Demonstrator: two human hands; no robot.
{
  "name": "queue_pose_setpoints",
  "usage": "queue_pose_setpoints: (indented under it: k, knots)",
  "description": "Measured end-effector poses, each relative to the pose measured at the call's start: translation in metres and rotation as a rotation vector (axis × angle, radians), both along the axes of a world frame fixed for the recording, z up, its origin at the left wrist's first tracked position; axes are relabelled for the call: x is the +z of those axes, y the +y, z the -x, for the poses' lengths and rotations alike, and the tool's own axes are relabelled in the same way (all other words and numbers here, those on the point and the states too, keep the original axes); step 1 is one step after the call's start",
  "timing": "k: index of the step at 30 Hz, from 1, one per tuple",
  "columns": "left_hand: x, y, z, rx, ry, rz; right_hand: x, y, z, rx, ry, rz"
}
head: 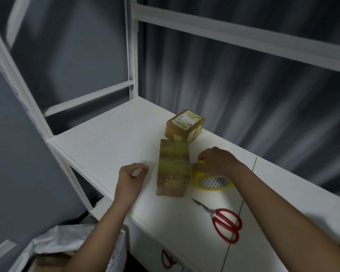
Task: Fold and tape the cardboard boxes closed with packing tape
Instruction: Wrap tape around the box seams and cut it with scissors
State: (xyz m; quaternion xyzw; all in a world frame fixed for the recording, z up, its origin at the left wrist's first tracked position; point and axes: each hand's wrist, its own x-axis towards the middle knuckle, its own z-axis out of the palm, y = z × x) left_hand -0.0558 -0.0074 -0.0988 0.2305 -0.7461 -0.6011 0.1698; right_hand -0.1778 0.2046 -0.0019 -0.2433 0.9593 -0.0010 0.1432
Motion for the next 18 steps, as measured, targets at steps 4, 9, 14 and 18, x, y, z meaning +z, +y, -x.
queue_pose_setpoints:
  k: [4,9,14,18]
  knots:
    - [-0.002,-0.004,-0.003,0.018,-0.019,0.126,-0.003,-0.003,-0.002,0.002,0.011,0.026]
    - [0.006,-0.005,0.004,0.064,-0.194,0.297,-0.001,-0.01,-0.007,0.044,0.055,0.045]
    - [0.021,0.0,0.014,0.085,-0.214,0.238,-0.004,-0.015,-0.01,0.055,0.083,0.055]
    - [0.033,-0.01,0.022,0.058,-0.291,0.151,-0.003,-0.012,-0.009,0.06,0.087,0.036]
